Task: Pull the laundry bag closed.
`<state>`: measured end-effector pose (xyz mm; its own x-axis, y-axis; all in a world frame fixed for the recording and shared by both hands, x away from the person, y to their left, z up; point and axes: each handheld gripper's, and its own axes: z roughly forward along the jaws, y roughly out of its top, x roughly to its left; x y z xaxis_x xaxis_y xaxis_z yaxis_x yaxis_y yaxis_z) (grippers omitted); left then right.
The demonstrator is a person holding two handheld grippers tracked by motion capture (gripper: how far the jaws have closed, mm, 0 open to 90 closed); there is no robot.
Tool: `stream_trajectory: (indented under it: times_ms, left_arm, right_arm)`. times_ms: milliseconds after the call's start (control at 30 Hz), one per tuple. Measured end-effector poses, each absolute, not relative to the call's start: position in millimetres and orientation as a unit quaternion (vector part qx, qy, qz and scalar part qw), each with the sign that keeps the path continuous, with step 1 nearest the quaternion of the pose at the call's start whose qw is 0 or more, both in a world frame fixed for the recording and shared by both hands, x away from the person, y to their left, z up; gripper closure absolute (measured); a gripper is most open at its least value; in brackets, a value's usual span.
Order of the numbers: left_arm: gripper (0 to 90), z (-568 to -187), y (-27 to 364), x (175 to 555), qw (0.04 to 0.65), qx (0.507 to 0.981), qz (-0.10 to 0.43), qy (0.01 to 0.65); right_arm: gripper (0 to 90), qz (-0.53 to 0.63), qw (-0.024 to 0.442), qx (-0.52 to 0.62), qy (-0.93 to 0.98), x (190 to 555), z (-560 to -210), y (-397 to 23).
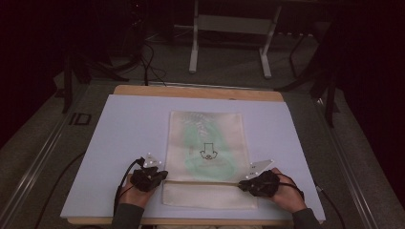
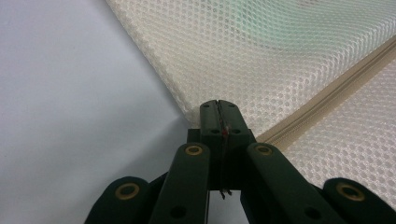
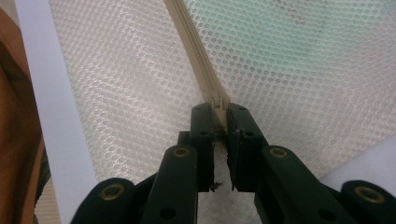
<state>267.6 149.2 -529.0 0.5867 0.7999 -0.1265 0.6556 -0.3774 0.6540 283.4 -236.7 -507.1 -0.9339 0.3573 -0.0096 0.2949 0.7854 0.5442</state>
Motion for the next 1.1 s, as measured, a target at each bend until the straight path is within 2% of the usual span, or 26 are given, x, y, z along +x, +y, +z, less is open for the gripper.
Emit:
stream_trajectory:
  times_ms: [700,1100]
  left_arm:
    - [89.7,-529,149,268,0.338,0.824,0.107,0.442]
    - [89.7,-529,149,267,0.339,0.823,0.107,0.442]
  right_arm:
    - [82.4,0.273,0.054,0.177,0.944,283,-506,-245]
    - [82.3,0.277,0.057,0.202,0.938,283,-505,-266]
